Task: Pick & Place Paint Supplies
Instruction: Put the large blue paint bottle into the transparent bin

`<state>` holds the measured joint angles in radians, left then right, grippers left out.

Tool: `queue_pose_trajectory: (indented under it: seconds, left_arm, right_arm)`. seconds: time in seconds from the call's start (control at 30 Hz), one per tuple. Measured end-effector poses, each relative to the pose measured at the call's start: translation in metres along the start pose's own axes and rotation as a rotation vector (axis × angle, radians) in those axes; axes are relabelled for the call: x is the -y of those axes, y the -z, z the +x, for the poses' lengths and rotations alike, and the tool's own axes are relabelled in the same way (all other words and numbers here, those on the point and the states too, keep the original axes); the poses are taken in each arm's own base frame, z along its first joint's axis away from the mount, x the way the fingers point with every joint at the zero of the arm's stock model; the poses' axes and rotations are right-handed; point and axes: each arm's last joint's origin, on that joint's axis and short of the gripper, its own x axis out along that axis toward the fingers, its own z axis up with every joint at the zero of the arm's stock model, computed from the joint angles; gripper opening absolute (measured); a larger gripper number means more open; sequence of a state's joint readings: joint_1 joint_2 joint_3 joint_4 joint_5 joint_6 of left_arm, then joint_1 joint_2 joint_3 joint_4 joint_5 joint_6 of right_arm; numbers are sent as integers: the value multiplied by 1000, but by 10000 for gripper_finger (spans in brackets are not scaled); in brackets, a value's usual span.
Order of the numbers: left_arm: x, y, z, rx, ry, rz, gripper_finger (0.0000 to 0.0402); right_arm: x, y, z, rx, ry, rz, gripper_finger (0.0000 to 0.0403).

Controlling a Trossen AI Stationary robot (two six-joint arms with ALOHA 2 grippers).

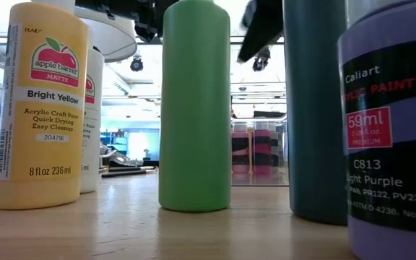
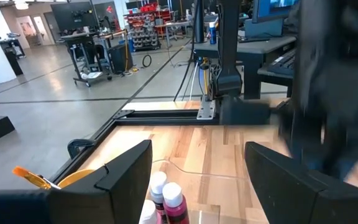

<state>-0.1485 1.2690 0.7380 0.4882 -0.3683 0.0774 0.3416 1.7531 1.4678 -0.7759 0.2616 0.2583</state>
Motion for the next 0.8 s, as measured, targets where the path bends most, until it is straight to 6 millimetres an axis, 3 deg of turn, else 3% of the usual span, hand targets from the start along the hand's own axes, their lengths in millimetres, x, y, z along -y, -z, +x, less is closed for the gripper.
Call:
queue_pose_trajectory:
  seconds: [0.27, 0.47, 0.63, 0.8]
  left_arm:
    - [-1, -1, -1, 3, 4, -1, 262]
    - [0, -2, -3, 7, 14, -3, 262]
    - [1, -1, -3, 5, 16, -8, 262]
    - [1, -1, -3, -1, 16, -15, 262]
  right_arm:
    - [-26, 12, -77, -152, 42, 165, 8]
    - [-50, 36, -129, -287, 109, 378, 8]
    - [-79, 56, -161, -333, 21, 611, 9]
    - [-102, 81, -179, -368, 29, 793, 34]
